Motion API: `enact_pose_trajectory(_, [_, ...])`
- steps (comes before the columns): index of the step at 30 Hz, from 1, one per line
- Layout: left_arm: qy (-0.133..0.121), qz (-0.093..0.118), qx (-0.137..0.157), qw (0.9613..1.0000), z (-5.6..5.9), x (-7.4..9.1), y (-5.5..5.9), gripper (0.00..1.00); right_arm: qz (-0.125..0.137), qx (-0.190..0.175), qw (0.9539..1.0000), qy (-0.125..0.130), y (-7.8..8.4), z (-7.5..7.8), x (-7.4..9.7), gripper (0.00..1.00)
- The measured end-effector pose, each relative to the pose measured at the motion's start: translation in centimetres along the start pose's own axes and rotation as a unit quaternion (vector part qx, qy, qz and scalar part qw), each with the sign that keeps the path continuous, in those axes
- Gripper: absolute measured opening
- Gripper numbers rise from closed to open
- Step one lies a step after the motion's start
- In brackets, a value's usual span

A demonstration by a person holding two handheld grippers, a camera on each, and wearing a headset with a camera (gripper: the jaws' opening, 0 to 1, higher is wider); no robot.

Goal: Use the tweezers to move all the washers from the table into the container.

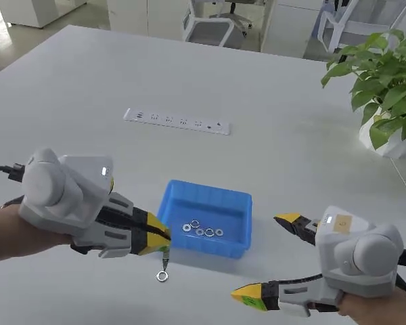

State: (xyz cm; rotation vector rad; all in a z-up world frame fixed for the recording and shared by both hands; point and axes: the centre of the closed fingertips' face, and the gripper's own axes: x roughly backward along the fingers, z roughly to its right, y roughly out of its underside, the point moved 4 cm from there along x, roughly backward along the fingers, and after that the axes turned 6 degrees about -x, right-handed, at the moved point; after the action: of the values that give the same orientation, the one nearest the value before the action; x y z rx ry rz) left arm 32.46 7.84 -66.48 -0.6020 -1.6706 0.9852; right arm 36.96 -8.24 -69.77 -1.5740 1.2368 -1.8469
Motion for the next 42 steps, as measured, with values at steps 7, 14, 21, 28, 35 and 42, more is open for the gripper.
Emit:
enact_pose_trajectory(7, [0.004, -0.001, 0.003, 1.0000, 0.3, -0.5, 0.5, 0.07, -0.004, 0.000, 1.0000, 0.000, 0.3, -0.1, 0.1, 0.92])
enact_pose_trajectory(14, [0.002, -0.005, 0.007, 1.0000, 0.5, -1.2, 1.0, 0.07, -0.005, -0.002, 1.0000, -0.001, 0.4, -0.2, 0.1, 0.91])
enact_pose_trajectory(21, [0.000, -0.007, 0.009, 0.9999, 0.6, -1.6, 1.2, 0.07, -0.007, -0.001, 1.0000, -0.003, 0.5, -0.3, 0.1, 0.91])
enact_pose_trajectory(28, [-0.007, -0.004, 0.012, 0.9999, 0.5, -1.6, 1.2, 0.07, -0.008, -0.003, 1.0000, -0.003, 0.6, -0.3, 0.1, 0.91])
enact_pose_trajectory(35, [-0.008, -0.002, 0.012, 0.9999, 0.6, -1.3, 1.0, 0.07, -0.009, -0.004, 0.9999, -0.002, 0.7, -0.3, 0.2, 0.90])
enact_pose_trajectory(42, [-0.011, -0.005, 0.013, 0.9998, 0.7, -1.3, 1.2, 0.07, -0.009, -0.003, 1.0000, -0.004, 0.6, -0.4, 0.1, 0.90])
